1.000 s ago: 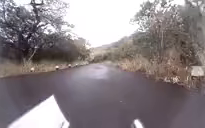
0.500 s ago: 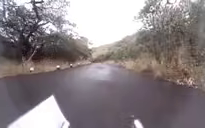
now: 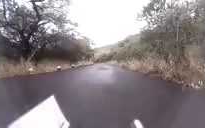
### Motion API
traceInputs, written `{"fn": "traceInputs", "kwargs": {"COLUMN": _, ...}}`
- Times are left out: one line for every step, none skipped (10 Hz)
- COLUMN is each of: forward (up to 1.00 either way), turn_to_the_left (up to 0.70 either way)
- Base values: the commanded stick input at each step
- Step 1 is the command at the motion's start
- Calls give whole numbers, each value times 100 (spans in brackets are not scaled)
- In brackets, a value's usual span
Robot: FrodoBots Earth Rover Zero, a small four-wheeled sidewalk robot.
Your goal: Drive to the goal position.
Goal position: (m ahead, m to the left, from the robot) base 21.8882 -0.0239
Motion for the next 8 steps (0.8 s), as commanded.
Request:
{"fn": "traceInputs", "kwargs": {"forward": 100, "turn_to_the_left": 0}}
{"fn": "traceInputs", "kwargs": {"forward": 100, "turn_to_the_left": 0}}
{"fn": "traceInputs", "kwargs": {"forward": 100, "turn_to_the_left": 0}}
{"fn": "traceInputs", "kwargs": {"forward": 100, "turn_to_the_left": 0}}
{"fn": "traceInputs", "kwargs": {"forward": 100, "turn_to_the_left": 0}}
{"fn": "traceInputs", "kwargs": {"forward": 100, "turn_to_the_left": 0}}
{"fn": "traceInputs", "kwargs": {"forward": 100, "turn_to_the_left": 0}}
{"fn": "traceInputs", "kwargs": {"forward": 100, "turn_to_the_left": 0}}
